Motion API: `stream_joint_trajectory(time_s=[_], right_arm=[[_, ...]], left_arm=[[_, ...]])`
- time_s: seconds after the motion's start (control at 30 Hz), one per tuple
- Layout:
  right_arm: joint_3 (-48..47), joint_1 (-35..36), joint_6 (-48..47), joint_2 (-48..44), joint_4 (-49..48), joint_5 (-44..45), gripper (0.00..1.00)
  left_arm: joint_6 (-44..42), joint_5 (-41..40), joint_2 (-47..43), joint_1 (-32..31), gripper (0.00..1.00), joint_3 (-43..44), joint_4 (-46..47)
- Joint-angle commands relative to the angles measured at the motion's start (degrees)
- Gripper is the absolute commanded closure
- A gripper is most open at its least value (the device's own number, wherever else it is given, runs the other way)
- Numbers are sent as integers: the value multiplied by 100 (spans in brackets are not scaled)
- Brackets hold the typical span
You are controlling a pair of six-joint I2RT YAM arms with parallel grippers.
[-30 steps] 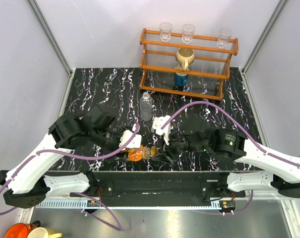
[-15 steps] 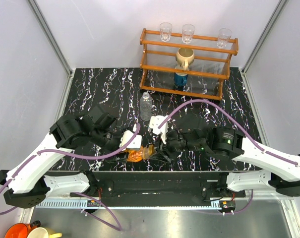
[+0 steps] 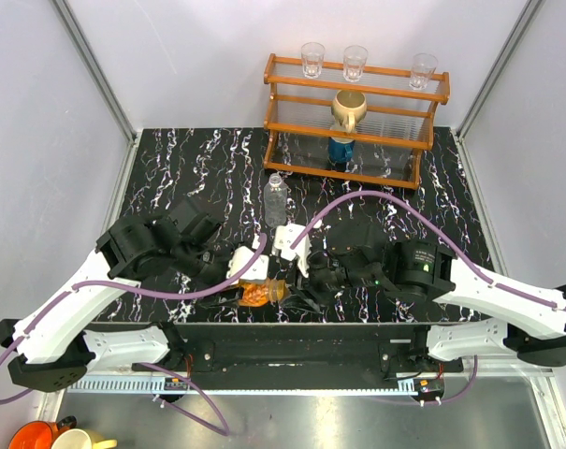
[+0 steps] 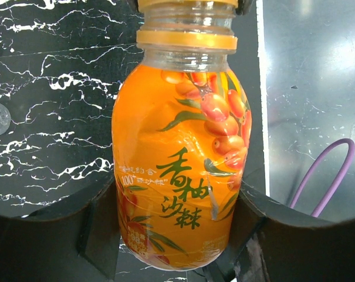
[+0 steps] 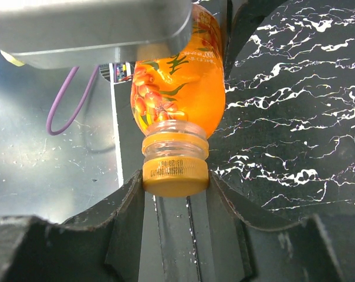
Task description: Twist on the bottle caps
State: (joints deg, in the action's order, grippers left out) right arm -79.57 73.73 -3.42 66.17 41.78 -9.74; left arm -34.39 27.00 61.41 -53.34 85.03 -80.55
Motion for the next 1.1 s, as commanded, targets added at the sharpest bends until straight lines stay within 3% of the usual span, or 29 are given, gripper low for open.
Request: stream_joint_trajectory(time_s=[0.0, 0.57, 0.93, 1.07], right_arm=[[-226, 115, -1, 54, -65, -134, 86], [-376, 159, 8, 309, -82, -142, 87], [776, 159, 1185, -61, -1891, 112, 88], [847, 159, 1581, 88, -2103, -54, 87]], left_arm=[[90, 15, -59, -18, 62, 128, -584], [117, 42, -59, -18, 62, 171, -593], [415, -309, -199, 34, 62, 461, -136], [495, -661, -226, 43, 63, 584, 48]])
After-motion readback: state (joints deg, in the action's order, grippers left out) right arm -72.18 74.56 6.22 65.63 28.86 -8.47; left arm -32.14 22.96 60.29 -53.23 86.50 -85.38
